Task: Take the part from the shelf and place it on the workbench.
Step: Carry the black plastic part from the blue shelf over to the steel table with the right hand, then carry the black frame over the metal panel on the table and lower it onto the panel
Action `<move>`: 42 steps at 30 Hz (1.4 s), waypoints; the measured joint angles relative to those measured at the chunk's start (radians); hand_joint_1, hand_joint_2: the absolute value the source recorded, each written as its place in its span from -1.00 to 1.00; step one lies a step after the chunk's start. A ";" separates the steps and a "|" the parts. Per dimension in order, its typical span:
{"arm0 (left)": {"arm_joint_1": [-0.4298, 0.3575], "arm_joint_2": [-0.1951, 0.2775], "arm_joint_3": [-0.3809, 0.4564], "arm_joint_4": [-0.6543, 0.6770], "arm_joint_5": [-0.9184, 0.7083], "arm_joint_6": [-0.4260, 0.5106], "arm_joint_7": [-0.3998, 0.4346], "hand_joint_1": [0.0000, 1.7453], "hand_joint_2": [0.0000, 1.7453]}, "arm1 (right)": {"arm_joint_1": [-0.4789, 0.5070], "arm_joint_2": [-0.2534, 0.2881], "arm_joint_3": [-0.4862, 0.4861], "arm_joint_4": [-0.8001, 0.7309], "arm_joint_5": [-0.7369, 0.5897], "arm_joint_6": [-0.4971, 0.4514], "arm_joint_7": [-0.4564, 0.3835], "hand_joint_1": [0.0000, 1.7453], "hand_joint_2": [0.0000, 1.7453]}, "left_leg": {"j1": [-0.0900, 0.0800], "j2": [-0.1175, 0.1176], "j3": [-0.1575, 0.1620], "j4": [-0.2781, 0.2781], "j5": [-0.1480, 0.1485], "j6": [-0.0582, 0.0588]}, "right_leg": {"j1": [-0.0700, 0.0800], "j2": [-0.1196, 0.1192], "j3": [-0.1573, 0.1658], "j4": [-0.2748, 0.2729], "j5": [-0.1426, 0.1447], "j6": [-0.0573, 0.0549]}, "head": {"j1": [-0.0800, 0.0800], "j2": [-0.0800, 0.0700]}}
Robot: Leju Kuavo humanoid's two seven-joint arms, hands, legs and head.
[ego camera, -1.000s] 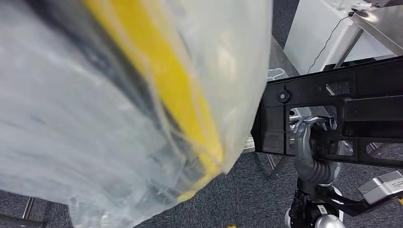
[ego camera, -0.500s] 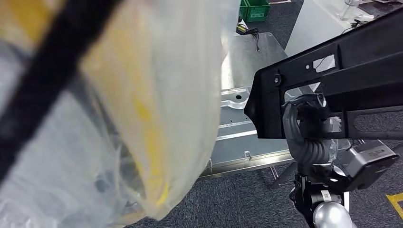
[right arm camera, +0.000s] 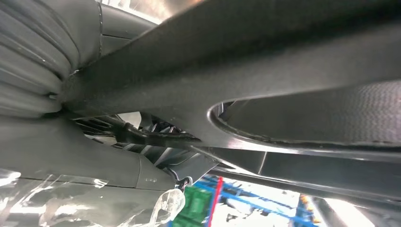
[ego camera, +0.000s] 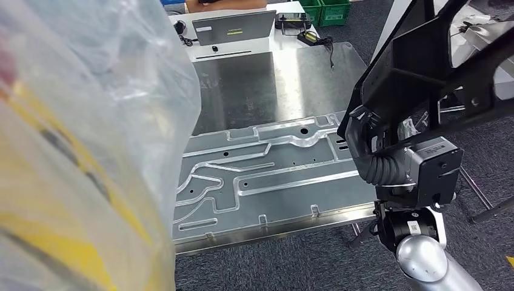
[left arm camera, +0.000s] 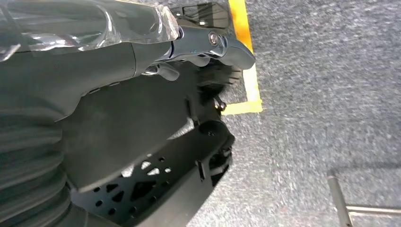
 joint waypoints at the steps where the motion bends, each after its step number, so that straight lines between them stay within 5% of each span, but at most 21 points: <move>1: -0.002 0.001 -0.002 0.000 0.000 -0.001 0.001 -1.00 1.00 | -0.003 -0.004 0.000 0.010 -0.004 0.002 0.005 1.00 1.00 | 0.005 0.001 -0.027 0.036 0.001 -0.005 | -0.002 0.000 0.003 0.000 -0.003 0.002 | 0.000 0.000; 3: -0.007 0.002 -0.007 0.000 0.001 -0.003 0.001 -1.00 1.00 | -0.010 -0.010 0.001 0.031 -0.009 0.009 0.014 1.00 1.00 | 0.013 0.003 -0.019 -0.014 0.061 -0.013 | -0.008 0.001 0.016 0.000 -0.012 0.009 | 0.000 0.000; 5: -0.008 0.003 -0.011 0.000 0.002 -0.005 0.003 -1.00 1.00 | -0.021 -0.014 0.002 0.054 -0.012 0.014 0.018 1.00 1.00 | 0.016 0.006 0.039 -0.158 0.142 -0.015 | -0.012 0.004 0.030 -0.001 -0.021 0.020 | 0.000 0.000; 7: -0.009 0.003 -0.013 0.000 0.003 -0.006 0.006 -1.00 1.00 | -0.033 -0.018 0.002 0.075 -0.015 0.017 0.021 1.00 1.00 | 0.011 0.008 0.076 -0.246 0.168 -0.007 | -0.010 0.005 0.035 -0.002 -0.027 0.032 | -0.001 0.000; 9: -0.009 0.003 -0.014 0.000 0.003 -0.006 0.012 -1.00 1.00 | -0.042 -0.022 0.003 0.099 -0.018 0.022 0.031 1.00 1.00 | 0.008 0.006 0.080 -0.257 0.162 0.006 | -0.010 0.005 0.035 -0.006 -0.029 0.044 | -0.001 0.000; 13: -0.007 0.004 -0.017 0.000 0.002 -0.007 0.022 -1.00 1.00 | -0.067 -0.032 0.010 0.145 -0.014 0.038 0.059 1.00 1.00 | 0.012 -0.002 0.078 -0.261 0.166 0.010 | -0.008 0.003 0.041 -0.013 -0.023 0.019 | 0.002 0.000; 15: -0.008 0.004 -0.020 0.000 0.001 -0.009 0.028 -1.00 1.00 | -0.091 -0.039 0.018 0.177 0.006 0.048 0.095 1.00 1.00 | 0.011 -0.003 0.078 -0.261 0.165 0.011 | -0.008 0.002 0.046 -0.022 -0.022 0.017 | 0.003 0.000; 19: -0.008 0.004 -0.031 0.000 -0.006 -0.010 0.039 -1.00 1.00 | -0.137 -0.059 0.033 0.256 0.051 0.063 0.147 1.00 1.00 | 0.008 -0.004 0.077 -0.260 0.164 0.017 | -0.008 -0.001 0.049 -0.031 -0.018 0.024 | 0.003 0.000; 24: -0.009 0.004 -0.038 0.000 -0.012 -0.012 0.041 -1.00 1.00 | -0.158 -0.069 0.044 0.316 0.095 0.075 0.177 1.00 1.00 | 0.008 -0.003 0.077 -0.259 0.164 0.018 | -0.008 -0.001 0.049 -0.033 -0.017 0.052 | 0.003 0.000; 32: -0.014 0.004 -0.047 0.000 -0.012 -0.021 0.049 -1.00 1.00 | -0.240 -0.077 0.090 0.441 0.286 0.173 0.236 1.00 1.00 | 0.013 -0.002 0.081 -0.266 0.168 0.013 | 0.000 -0.001 0.048 -0.030 -0.017 0.053 | 0.003 0.000; 42: -0.016 0.004 -0.061 0.000 -0.005 -0.014 0.054 -1.00 1.00 | -0.290 -0.065 0.155 0.560 0.369 0.222 0.248 1.00 1.00 | 0.015 -0.002 0.082 -0.270 0.170 0.011 | 0.002 -0.001 0.046 -0.030 -0.018 0.053 | 0.003 0.000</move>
